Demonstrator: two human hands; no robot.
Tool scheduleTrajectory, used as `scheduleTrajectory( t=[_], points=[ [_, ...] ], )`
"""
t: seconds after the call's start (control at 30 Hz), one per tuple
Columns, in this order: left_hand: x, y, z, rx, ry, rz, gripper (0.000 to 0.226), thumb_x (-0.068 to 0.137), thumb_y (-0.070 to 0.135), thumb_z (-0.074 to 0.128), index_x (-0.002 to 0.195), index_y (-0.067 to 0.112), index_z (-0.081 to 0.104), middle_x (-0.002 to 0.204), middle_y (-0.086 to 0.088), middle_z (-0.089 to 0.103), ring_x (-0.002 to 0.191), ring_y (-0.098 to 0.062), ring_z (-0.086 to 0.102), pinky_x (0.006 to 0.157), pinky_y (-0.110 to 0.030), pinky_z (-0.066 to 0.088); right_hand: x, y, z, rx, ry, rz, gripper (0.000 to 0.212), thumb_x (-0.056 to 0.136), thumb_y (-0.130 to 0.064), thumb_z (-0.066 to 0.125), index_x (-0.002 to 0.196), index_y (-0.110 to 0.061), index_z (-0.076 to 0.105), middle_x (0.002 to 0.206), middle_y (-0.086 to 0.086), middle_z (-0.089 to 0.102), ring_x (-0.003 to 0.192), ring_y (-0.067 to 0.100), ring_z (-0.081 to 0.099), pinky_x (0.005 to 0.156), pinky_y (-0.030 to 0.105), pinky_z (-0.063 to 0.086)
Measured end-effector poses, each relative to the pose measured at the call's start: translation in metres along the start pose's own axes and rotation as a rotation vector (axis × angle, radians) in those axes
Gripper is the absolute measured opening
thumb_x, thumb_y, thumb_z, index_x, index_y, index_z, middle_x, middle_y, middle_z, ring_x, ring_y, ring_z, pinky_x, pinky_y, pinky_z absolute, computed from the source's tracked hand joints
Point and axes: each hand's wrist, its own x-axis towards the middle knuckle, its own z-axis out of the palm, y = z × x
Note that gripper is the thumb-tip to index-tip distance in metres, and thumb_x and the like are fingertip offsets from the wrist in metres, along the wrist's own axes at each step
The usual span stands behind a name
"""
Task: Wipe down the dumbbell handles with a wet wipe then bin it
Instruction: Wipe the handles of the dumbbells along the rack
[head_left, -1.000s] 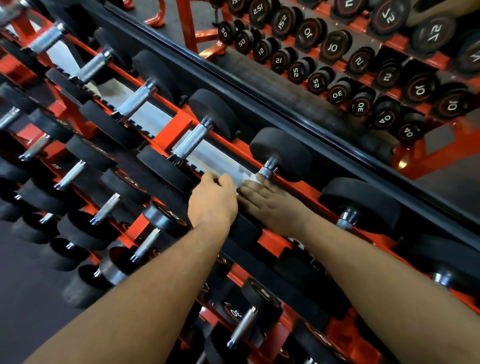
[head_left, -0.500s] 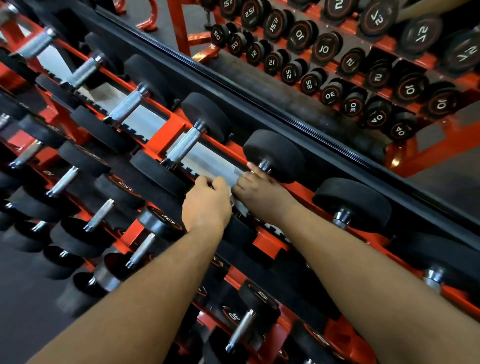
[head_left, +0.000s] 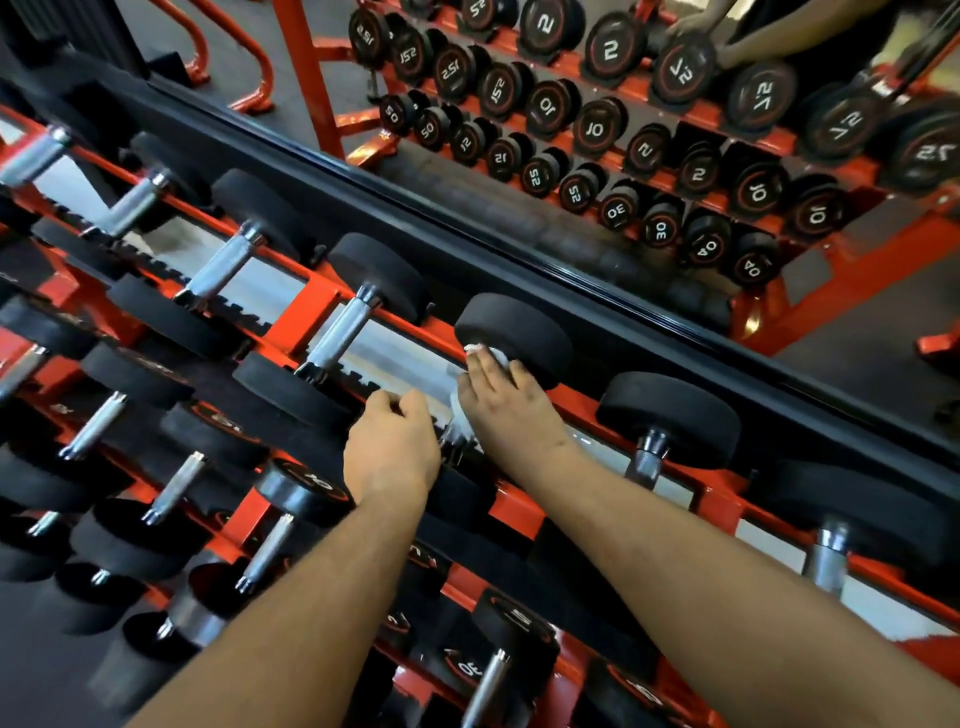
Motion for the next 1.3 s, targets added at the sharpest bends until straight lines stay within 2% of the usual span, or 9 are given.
scheduleTrajectory(
  t=[0.13,0.23,0.3,0.47,0.7,0.9,1.0,1.1,1.3],
  points=[
    [0.002,-0.001,-0.001,0.009,-0.012,0.009,0.026,0.098,0.042,0.037,0.098,0.025,0.057,0.089,-0.005,0.063,0.087,-0.03,0.058,0.081,-0.043,0.049,-0.04,0.019,0.001,0.28,0.0,0.047,0.066,0.093,-0.005,0.029,0.158,-0.012,0.021,0.163,0.014,0.024,0.148,0.03,0.029,0.116,0.041,0.036],
    [0.003,-0.003,0.0,0.029,-0.003,0.026,0.033,0.097,0.041,0.038,0.106,0.019,0.062,0.096,-0.012,0.068,0.085,-0.033,0.055,0.079,-0.042,0.045,-0.043,0.017,-0.006,0.919,-0.101,0.488,0.051,0.093,-0.004,0.045,0.139,-0.022,0.055,0.123,0.01,0.066,0.109,0.032,0.062,0.09,0.04,0.052],
    [0.003,-0.003,0.001,0.027,0.003,0.035,0.035,0.097,0.04,0.038,0.109,0.019,0.062,0.097,-0.013,0.068,0.086,-0.034,0.056,0.077,-0.042,0.044,-0.035,0.01,-0.009,1.443,-0.047,0.896,0.026,0.096,-0.012,0.048,0.112,-0.02,0.066,0.092,0.004,0.067,0.085,0.025,0.062,0.075,0.035,0.05],
    [0.002,-0.002,0.001,0.044,0.002,0.035,0.036,0.098,0.04,0.038,0.11,0.017,0.063,0.091,-0.006,0.059,0.086,-0.03,0.052,0.075,-0.039,0.036,0.006,-0.015,-0.011,2.295,0.08,1.299,0.014,0.09,-0.005,0.054,0.094,-0.013,0.063,0.094,0.013,0.067,0.087,0.03,0.063,0.079,0.039,0.051],
    [0.002,-0.004,0.003,0.026,0.018,0.027,0.03,0.098,0.039,0.04,0.105,0.019,0.062,0.083,-0.001,0.058,0.079,-0.025,0.052,0.075,-0.038,0.036,0.03,-0.015,-0.005,2.582,-0.037,1.227,0.011,0.086,-0.014,0.075,0.084,-0.005,0.07,0.078,0.009,0.071,0.073,0.023,0.066,0.083,0.041,0.054],
    [0.006,-0.005,0.004,0.037,0.012,0.027,0.03,0.096,0.039,0.04,0.097,0.019,0.063,0.081,-0.003,0.062,0.08,-0.028,0.056,0.072,-0.039,0.039,0.03,-0.017,0.003,2.476,0.028,1.352,0.036,0.07,-0.019,0.081,0.101,-0.003,0.07,0.098,0.018,0.072,0.096,0.036,0.069,0.093,0.051,0.056],
    [0.006,-0.005,0.004,0.034,0.009,0.031,0.03,0.096,0.038,0.041,0.095,0.018,0.063,0.078,0.0,0.059,0.08,-0.028,0.055,0.072,-0.039,0.038,0.045,-0.01,-0.003,2.436,-0.102,1.324,0.01,0.076,-0.012,0.077,0.079,-0.007,0.069,0.07,0.01,0.065,0.072,0.027,0.063,0.077,0.043,0.058],
    [0.007,-0.006,0.004,0.034,0.006,0.036,0.031,0.094,0.039,0.04,0.092,0.018,0.063,0.08,-0.003,0.062,0.08,-0.03,0.057,0.074,-0.042,0.045,0.049,-0.004,0.003,2.518,-0.163,1.258,0.01,0.083,-0.014,0.073,0.078,-0.008,0.066,0.067,0.008,0.061,0.064,0.021,0.06,0.056,0.031,0.053],
    [0.009,-0.005,0.004,0.035,0.006,0.047,0.031,0.096,0.038,0.042,0.098,0.019,0.066,0.083,-0.005,0.064,0.083,-0.031,0.056,0.073,-0.039,0.039,0.042,-0.01,0.014,2.583,0.082,1.314,0.039,0.068,-0.012,0.081,0.104,-0.002,0.066,0.098,0.02,0.074,0.095,0.037,0.073,0.085,0.049,0.059]
  ],
)
